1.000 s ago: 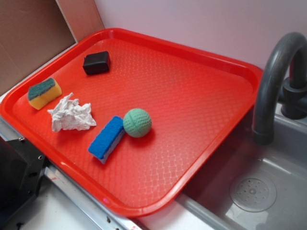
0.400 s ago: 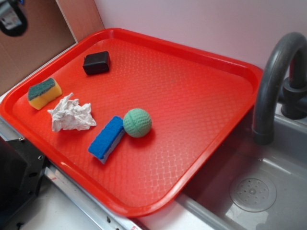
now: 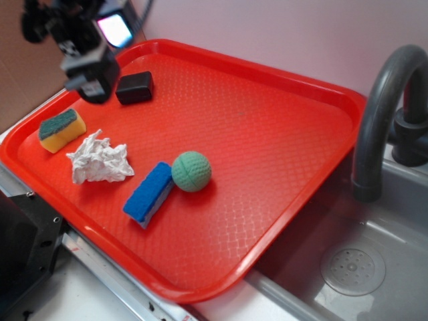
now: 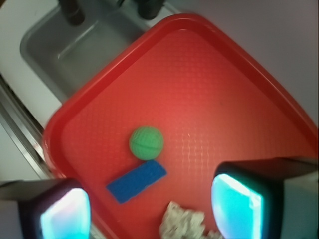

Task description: Grab the green ball.

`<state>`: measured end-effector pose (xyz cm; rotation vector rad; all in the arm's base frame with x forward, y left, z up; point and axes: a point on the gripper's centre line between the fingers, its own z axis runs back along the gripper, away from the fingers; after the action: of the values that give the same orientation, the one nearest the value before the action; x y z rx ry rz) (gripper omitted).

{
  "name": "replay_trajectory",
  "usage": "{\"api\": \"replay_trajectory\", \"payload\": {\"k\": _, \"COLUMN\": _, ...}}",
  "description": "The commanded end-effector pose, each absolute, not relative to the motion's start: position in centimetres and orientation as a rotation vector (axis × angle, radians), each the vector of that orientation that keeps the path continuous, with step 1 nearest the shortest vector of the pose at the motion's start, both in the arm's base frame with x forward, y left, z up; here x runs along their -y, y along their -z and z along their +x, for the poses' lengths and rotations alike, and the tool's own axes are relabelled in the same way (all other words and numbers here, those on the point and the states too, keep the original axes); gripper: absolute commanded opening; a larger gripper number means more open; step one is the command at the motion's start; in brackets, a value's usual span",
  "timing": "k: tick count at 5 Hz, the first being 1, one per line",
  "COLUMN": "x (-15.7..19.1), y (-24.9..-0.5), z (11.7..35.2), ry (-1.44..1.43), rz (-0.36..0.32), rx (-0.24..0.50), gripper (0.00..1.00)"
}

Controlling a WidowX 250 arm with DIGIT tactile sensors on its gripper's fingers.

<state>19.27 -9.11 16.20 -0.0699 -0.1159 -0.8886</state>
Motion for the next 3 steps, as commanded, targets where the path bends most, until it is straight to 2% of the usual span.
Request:
{"api": "replay_trajectory", "payload": {"k": 1, "x": 11.6, "y": -12.2, "z": 20.5, "ry": 1.0, "rz": -0.015, "rx": 0.069, "gripper": 1.0}}
{"api": "replay_trajectory", "payload": {"k": 3, "x": 11.6, "y": -8.0, "z": 20.5, "ry": 1.032, "rz": 0.057, "rx": -0.043, "gripper": 1.0}}
